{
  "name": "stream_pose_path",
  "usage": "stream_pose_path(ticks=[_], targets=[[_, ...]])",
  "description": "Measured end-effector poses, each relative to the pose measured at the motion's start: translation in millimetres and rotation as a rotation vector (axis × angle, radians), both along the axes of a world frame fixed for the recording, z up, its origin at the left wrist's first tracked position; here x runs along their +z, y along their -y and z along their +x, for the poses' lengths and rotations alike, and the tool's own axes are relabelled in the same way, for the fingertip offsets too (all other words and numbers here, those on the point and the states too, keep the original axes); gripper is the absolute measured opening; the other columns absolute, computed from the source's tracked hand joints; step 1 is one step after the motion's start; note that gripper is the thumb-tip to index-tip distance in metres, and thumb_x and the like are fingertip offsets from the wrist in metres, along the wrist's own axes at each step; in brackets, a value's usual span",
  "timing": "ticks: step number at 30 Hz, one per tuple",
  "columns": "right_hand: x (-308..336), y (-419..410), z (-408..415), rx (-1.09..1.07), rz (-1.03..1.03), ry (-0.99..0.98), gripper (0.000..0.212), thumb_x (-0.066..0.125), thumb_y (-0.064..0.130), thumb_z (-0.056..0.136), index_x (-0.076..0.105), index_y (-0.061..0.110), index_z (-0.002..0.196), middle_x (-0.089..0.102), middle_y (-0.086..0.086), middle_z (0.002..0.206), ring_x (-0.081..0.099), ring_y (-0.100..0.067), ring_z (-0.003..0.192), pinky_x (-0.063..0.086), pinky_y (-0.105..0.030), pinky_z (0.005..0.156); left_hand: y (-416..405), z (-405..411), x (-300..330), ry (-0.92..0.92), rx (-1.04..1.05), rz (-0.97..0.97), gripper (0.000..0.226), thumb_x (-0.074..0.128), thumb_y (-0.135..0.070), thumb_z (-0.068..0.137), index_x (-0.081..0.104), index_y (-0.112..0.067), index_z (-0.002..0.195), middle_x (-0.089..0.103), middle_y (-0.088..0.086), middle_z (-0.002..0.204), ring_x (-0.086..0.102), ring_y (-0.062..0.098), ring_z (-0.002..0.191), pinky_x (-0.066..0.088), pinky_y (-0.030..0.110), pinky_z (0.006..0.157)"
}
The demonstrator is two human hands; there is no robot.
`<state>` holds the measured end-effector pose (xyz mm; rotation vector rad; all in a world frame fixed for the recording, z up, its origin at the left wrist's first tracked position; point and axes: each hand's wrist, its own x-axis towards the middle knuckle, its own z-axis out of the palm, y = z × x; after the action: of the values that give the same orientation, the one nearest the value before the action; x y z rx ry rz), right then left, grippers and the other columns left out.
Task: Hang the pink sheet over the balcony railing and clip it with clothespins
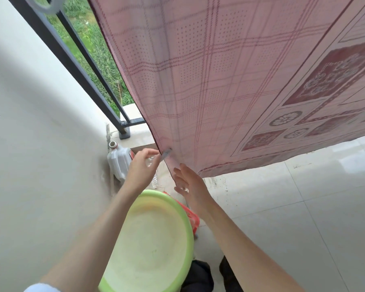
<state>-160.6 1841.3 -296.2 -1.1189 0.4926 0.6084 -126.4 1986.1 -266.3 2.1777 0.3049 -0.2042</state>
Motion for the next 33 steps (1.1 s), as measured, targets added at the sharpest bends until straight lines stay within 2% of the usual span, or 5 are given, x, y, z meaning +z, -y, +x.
stream_pose_path(ticks=[5,9,18,27,33], targets=[[40,64,5,0.235,-0.411,0.232,0.05,0.055,0.031,0.091,0.043,0.016,0.137,0.049,-0.004,0.141,0.048,-0.01,0.121,0.036,-0.019,0.096,18,-47,23,0.125,0.011,0.183,0.035,0.056,-0.016,0.088,0.051,-0.009,0.122,0.057,0.005,0.121,0.051,0.023,0.113,0.036,0.028,0.093],[85,121,25,0.437,-0.689,0.424,0.061,0.056,0.038,0.09,0.032,0.021,0.143,0.039,-0.002,0.148,0.038,-0.017,0.134,0.03,-0.031,0.109,48,-52,52,0.092,-0.231,0.28,0.045,0.055,-0.023,0.089,0.044,-0.016,0.132,0.048,0.005,0.135,0.043,0.024,0.126,0.032,0.032,0.103],[234,247,71,0.502,-0.873,0.877,0.066,0.05,0.049,0.089,0.024,0.029,0.146,0.037,0.005,0.148,0.044,-0.005,0.121,0.032,-0.021,0.096,174,-14,175,0.488,-0.293,0.559,0.058,0.035,-0.052,0.09,0.036,-0.024,0.139,0.034,0.002,0.149,0.029,0.022,0.138,0.024,0.038,0.112],[417,314,88,0.187,-0.956,1.511,0.055,0.055,0.032,0.09,0.035,0.024,0.141,0.042,0.013,0.138,0.027,0.011,0.122,0.02,-0.007,0.102,257,14,354,1.052,-0.101,0.55,0.045,0.054,-0.019,0.09,0.045,-0.018,0.134,0.041,0.007,0.144,0.03,0.022,0.137,0.026,0.043,0.112],[480,322,111,-0.125,-1.276,1.784,0.053,0.059,0.024,0.089,0.042,0.016,0.138,0.04,-0.007,0.147,0.027,-0.019,0.139,0.012,-0.037,0.116,254,40,433,1.131,-0.042,0.737,0.051,0.041,-0.034,0.088,0.037,-0.022,0.137,0.033,0.006,0.148,0.016,0.014,0.137,0.01,0.045,0.115]])
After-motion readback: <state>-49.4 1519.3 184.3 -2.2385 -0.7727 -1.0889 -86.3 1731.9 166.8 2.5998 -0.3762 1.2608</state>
